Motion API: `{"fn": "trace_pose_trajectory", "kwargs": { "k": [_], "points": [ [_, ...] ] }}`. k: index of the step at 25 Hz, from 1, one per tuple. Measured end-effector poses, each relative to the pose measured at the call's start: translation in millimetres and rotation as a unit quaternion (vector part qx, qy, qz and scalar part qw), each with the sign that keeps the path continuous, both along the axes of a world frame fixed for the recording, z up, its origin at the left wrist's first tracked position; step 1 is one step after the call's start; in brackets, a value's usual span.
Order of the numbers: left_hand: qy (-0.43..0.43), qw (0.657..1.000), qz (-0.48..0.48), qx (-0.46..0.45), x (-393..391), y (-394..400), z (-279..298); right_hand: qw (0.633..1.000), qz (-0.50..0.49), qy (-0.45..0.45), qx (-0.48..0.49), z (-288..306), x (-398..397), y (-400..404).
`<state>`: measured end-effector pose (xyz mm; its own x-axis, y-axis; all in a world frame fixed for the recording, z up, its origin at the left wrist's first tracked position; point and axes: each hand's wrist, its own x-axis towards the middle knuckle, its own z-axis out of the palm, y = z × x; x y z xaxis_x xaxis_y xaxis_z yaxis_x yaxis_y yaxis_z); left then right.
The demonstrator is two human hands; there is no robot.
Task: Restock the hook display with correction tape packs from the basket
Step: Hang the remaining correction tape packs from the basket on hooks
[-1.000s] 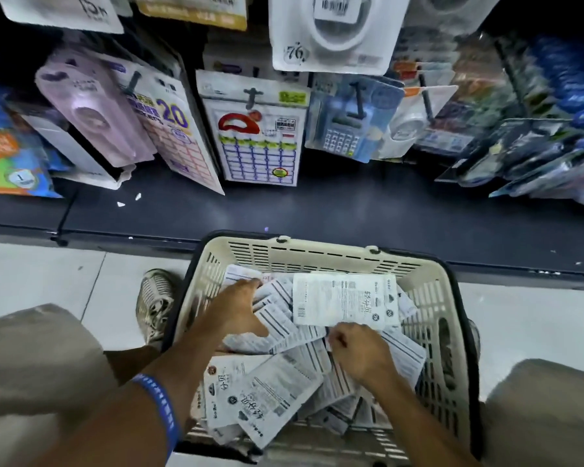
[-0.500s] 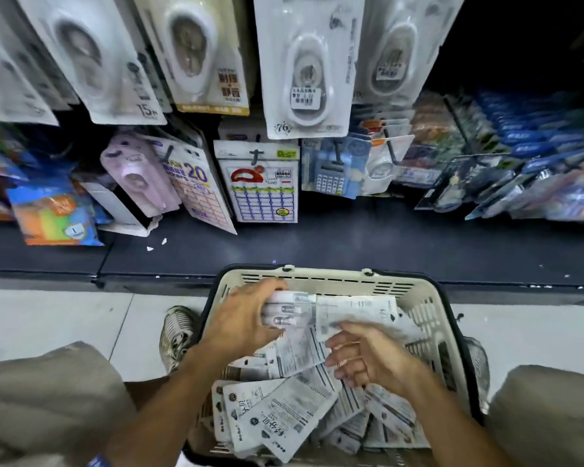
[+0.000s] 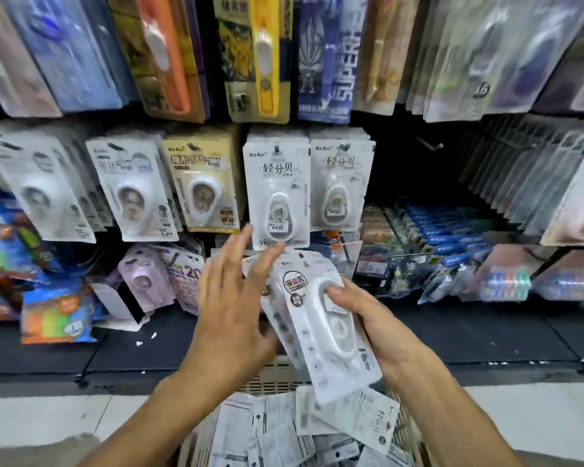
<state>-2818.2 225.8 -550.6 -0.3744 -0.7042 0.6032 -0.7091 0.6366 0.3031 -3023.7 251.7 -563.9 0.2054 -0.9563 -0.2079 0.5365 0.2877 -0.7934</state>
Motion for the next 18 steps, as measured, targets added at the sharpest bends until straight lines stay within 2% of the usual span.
{"fn": "trace_pose_trajectory", "kwargs": {
  "k": [1,2,3,4,5,6,12,16,18],
  "points": [
    [0.124,0.983,0.025,0.13,-1,-1,15,0.999,-0.028,0.013,-0.019,11,-2,-1],
    [0.277,0.92,0.005,0.276,-4,-2,31,0.998,-0.044,0.031,-0.045,24,-5,-3],
    [0.404,0.822,-0.054,0.399,-8,-4,42,0.995,-0.051,0.054,-0.071,36,-8,-4],
    [0.478,0.723,-0.124,0.483,-14,-5,50,0.991,-0.051,0.077,-0.096,47,-10,-4],
    [0.499,0.669,-0.176,0.521,-20,-6,55,0.987,-0.047,0.098,-0.119,56,-11,-4],
    [0.503,0.656,-0.194,0.528,-28,-7,59,0.983,-0.046,0.116,-0.137,63,-11,-4],
    [0.558,0.656,-0.191,0.472,-58,-20,70,0.934,-0.137,0.298,-0.138,88,-27,-5],
    [0.558,0.66,-0.233,0.445,-70,-32,76,0.947,-0.132,0.254,-0.145,97,-51,-7],
    [0.562,0.673,-0.224,0.427,-71,-38,80,0.944,-0.169,0.251,-0.133,101,-64,-13]
  ]
}}
